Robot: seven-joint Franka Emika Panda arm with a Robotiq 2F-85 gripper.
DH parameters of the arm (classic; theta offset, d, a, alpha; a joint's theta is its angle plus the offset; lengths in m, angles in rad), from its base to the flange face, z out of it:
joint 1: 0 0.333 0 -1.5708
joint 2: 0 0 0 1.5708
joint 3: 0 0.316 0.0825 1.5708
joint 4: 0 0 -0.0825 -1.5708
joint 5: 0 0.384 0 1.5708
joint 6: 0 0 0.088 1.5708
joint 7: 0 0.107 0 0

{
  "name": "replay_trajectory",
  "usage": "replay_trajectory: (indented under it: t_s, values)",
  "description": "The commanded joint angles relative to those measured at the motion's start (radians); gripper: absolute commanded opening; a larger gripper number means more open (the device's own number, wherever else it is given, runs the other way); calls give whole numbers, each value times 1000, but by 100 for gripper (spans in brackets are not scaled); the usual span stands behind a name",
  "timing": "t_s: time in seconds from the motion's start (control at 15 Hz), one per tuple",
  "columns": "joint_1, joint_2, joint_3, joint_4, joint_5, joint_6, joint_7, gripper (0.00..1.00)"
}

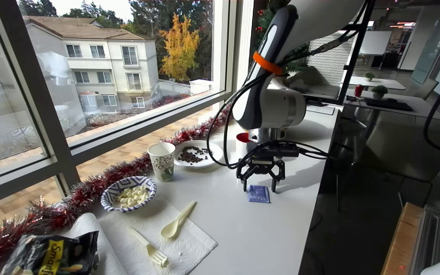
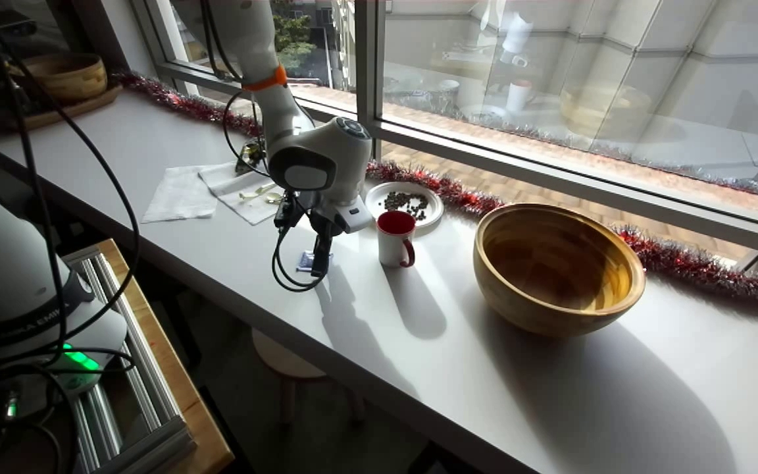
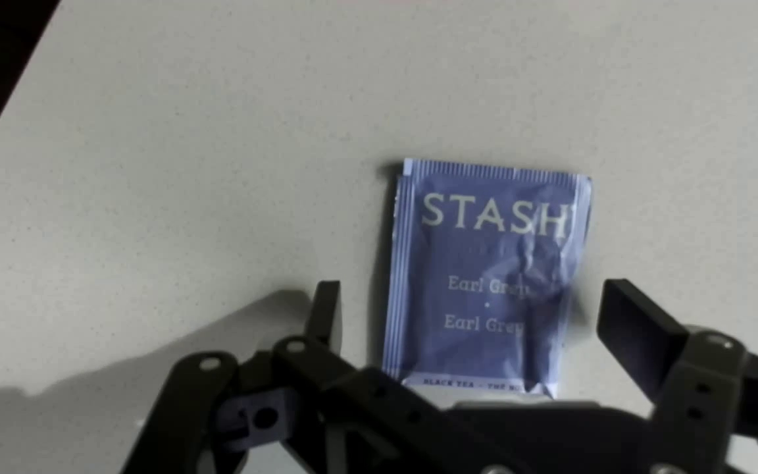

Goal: Move the blue sachet backwards.

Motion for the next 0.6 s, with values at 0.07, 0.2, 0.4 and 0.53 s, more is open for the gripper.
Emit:
replay_trajectory:
  t_s: [0.07,0.2,0.4,0.53]
  values:
    - [-63,-6,55,-9,49,18,-101,100]
    - [-74,1,68,-5,59,14,-118,100]
    - [-80,8,81,-1,67,16,-129,100]
    - [-82,9,91,3,77,15,-137,100]
